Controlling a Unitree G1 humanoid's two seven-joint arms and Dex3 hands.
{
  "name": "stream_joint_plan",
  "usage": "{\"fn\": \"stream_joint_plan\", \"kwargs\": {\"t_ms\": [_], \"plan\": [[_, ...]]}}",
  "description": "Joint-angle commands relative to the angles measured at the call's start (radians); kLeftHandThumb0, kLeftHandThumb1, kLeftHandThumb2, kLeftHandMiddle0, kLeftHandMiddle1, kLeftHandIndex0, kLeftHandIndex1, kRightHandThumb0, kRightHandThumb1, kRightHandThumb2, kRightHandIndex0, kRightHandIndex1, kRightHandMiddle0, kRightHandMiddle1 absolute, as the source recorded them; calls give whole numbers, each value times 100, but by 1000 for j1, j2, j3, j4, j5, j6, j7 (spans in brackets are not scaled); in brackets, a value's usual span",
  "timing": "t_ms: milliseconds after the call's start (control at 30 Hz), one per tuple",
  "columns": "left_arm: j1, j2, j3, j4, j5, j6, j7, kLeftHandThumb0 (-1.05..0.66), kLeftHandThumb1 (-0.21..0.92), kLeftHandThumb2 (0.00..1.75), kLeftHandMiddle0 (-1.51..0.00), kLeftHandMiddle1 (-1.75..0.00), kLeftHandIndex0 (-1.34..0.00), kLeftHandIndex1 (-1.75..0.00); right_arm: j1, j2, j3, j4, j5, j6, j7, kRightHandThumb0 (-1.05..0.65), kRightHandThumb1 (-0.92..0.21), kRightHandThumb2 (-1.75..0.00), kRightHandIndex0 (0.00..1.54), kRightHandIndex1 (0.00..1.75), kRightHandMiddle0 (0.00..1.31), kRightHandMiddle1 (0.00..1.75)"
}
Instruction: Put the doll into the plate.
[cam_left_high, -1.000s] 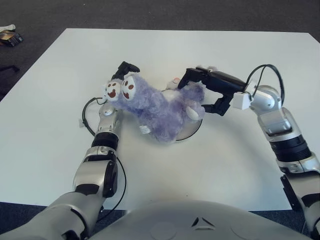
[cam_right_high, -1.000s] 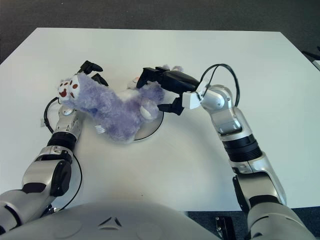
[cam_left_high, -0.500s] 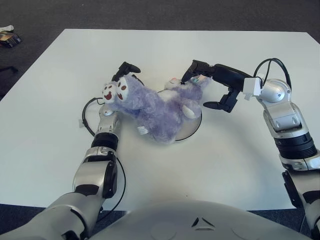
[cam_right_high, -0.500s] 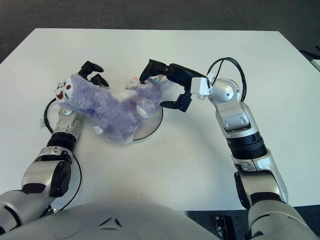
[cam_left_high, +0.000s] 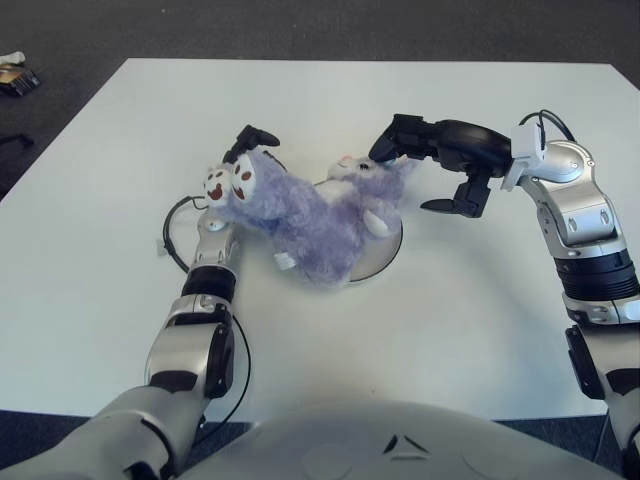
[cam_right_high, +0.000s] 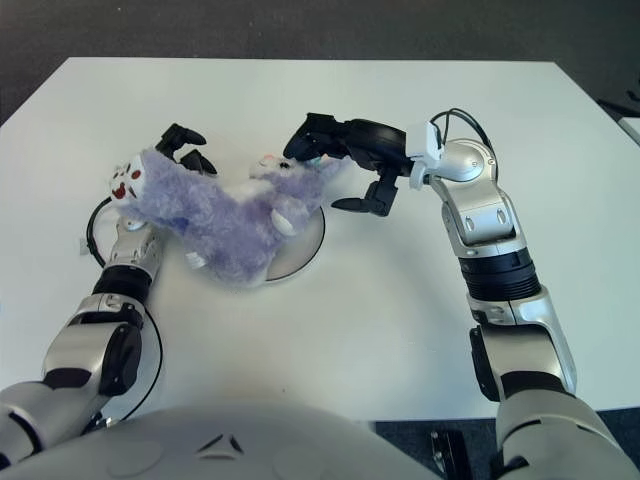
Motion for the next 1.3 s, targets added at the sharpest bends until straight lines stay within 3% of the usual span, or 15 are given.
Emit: {"fn": "stream_joint_plan", "kwargs": {"t_ms": [0,200,333,400,500,733,833,900,1033,1267], "plan": [[47,-12,-5,25,6,28,8,-1,31,130,-72,-160,-36,-175,-31,1,-24,58,40,-43,46,-19,-5,-124,4,72,0,107],[44,-8,-6,35,6,24,5,-1,31,130,-72,-160,-36,-175,-21,7,-58,43,44,-59,5,-2,-1,-132,1,67,0,110],[42,-9,-6,38,5,21,3,-1,31,130,-72,-159,-36,-175,12,18,-83,4,13,-66,-89,5,-1,-137,4,65,3,116],[42,-10,-4,39,1,18,-2,-1,30,130,-72,-160,-36,-175,45,37,-96,-26,-35,-83,-186,5,-1,-138,6,65,5,118],[42,-10,-3,42,-1,13,-4,-1,30,131,-72,-161,-36,-174,86,60,-104,-66,-94,-94,-299,-3,-4,-135,13,75,13,121],[46,-9,-4,40,0,4,-7,-1,30,132,-70,-164,-36,-174,135,110,-108,-138,-160,-24,-475,-14,-15,-128,37,124,30,134],[49,-9,-5,37,-2,3,-9,-1,30,132,-70,-165,-36,-174,147,129,-114,-151,-159,7,-512,-5,-43,-99,51,139,40,146],[52,-8,-5,35,-2,3,-11,-1,30,132,-70,-165,-36,-174,145,142,-126,-82,-143,-14,-524,-3,-47,-95,55,145,41,149],[54,-6,-6,35,-3,3,-15,-1,31,132,-70,-165,-36,-174,139,163,-147,-25,-110,-19,-537,-1,-46,-102,60,153,43,155],[60,-3,-5,31,-4,6,-24,-1,31,131,-69,-165,-35,-175,159,215,-179,-41,-29,-6,-544,-1,-38,-117,64,162,41,163]]}}
